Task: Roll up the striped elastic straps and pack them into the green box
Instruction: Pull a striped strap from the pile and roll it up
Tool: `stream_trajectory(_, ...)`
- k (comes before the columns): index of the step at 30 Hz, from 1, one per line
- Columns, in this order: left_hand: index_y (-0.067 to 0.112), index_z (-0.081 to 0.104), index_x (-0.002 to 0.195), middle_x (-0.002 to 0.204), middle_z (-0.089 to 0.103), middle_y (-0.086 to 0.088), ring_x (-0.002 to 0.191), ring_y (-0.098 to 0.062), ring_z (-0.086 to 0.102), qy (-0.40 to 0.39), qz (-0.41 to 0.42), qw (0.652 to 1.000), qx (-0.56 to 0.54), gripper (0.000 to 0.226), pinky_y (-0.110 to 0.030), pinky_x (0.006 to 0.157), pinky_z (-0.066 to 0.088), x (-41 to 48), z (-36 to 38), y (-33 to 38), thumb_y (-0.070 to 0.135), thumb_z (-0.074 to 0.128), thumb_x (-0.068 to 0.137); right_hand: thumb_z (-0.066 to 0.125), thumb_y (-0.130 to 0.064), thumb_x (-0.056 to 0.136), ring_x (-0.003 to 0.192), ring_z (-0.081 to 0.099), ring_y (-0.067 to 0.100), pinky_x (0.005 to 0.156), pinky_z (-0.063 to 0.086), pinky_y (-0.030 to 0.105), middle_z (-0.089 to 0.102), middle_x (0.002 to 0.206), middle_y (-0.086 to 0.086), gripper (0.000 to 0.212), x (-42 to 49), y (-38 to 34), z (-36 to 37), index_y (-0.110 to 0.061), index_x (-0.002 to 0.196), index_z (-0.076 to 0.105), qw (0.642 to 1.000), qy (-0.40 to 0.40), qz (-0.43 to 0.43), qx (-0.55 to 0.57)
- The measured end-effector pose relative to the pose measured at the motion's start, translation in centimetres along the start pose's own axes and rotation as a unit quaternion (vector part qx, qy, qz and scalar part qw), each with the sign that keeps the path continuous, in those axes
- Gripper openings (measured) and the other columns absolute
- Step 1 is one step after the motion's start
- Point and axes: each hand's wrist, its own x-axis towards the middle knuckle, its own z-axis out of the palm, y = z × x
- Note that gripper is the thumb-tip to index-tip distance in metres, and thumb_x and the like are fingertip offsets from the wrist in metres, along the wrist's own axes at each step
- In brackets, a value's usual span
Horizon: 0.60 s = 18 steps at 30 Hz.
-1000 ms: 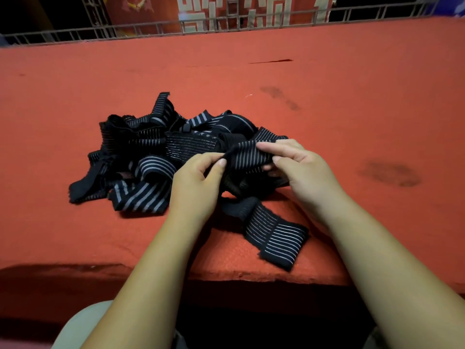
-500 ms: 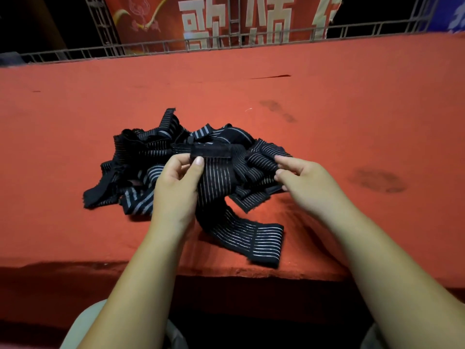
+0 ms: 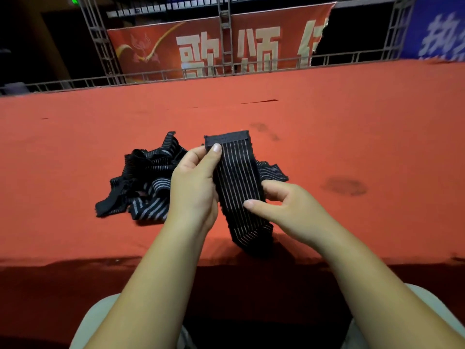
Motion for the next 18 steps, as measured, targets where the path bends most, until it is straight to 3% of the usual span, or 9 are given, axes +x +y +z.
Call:
stream_trajectory(3,0.010,0.069,0.110,0.098,0.078,-0.009,0.087,-0.022,0.075,-0.007,0.011,1.000,0.016,0.011,-0.041,0.076,0.064,0.5,1.7,0.4,0.021,0.067,0.108,0.073,-0.020,0.102,0.087,0.074,0.020,0.077,0.060,0.044,0.080,0.102,0.005,0.011,-1.1,-0.4,-1.6,-0.013,0.109,0.074,0.998,-0.002,0.009,0.062)
stream_trajectory(5,0.013,0.071,0.112,0.100,0.079,-0.008,0.089,-0.023,0.075,-0.019,0.018,0.999,0.043,0.015,-0.045,0.079,0.062,1.0,2.7,0.5,0.026,0.068,0.107,0.070,-0.016,0.104,0.063,0.063,0.013,0.056,0.052,0.036,0.073,0.082,-0.001,0.006,-1.9,-0.7,-2.6,-0.014,0.106,0.074,0.997,0.014,0.009,0.074)
stream_trajectory(7,0.017,0.073,0.112,0.103,0.081,-0.004,0.091,-0.020,0.074,-0.033,0.025,0.995,0.090,0.017,-0.044,0.081,0.057,1.7,3.7,0.3,0.032,0.070,0.105,0.069,-0.018,0.104,0.048,0.051,0.015,0.045,0.045,0.032,0.061,0.067,-0.001,0.007,-2.4,-0.5,-3.7,-0.014,0.104,0.074,0.995,0.052,0.024,0.080)
stream_trajectory(10,0.018,0.075,0.112,0.096,0.081,-0.001,0.076,-0.014,0.070,-0.062,0.021,0.989,0.133,0.020,-0.033,0.069,0.055,2.6,5.4,-0.1,0.036,0.070,0.105,0.069,-0.021,0.105,0.045,0.045,0.018,0.040,0.040,0.028,0.055,0.060,-0.001,0.010,-2.7,0.0,-5.3,-0.013,0.103,0.074,0.991,0.088,0.045,0.094)
stream_trajectory(13,0.022,0.075,0.102,0.077,0.068,0.004,0.052,-0.011,0.046,-0.069,0.015,0.981,0.179,0.018,-0.024,0.048,0.038,3.8,7.0,-1.4,0.039,0.072,0.104,0.068,-0.023,0.105,0.046,0.044,0.019,0.039,0.038,0.027,0.053,0.059,0.000,0.013,-2.8,1.3,-6.8,-0.012,0.101,0.074,0.985,0.117,0.069,0.104)
stream_trajectory(15,0.026,0.076,0.099,0.078,0.062,0.001,0.049,-0.013,0.037,-0.077,0.001,0.977,0.201,0.018,-0.024,0.045,0.029,4.8,7.9,-3.0,0.043,0.073,0.102,0.068,-0.021,0.104,0.046,0.046,0.017,0.040,0.039,0.027,0.056,0.059,0.001,0.015,-2.4,2.9,-7.7,-0.007,0.102,0.073,0.979,0.135,0.092,0.121)
stream_trajectory(18,0.024,0.074,0.103,0.084,0.067,-0.004,0.046,-0.013,0.044,-0.089,-0.024,0.970,0.226,0.016,-0.023,0.044,0.034,5.9,8.9,-5.9,0.040,0.074,0.102,0.067,-0.020,0.104,0.049,0.054,0.015,0.045,0.044,0.028,0.064,0.063,0.000,0.018,-1.3,5.9,-8.6,-0.004,0.105,0.073,0.973,0.143,0.137,0.120)
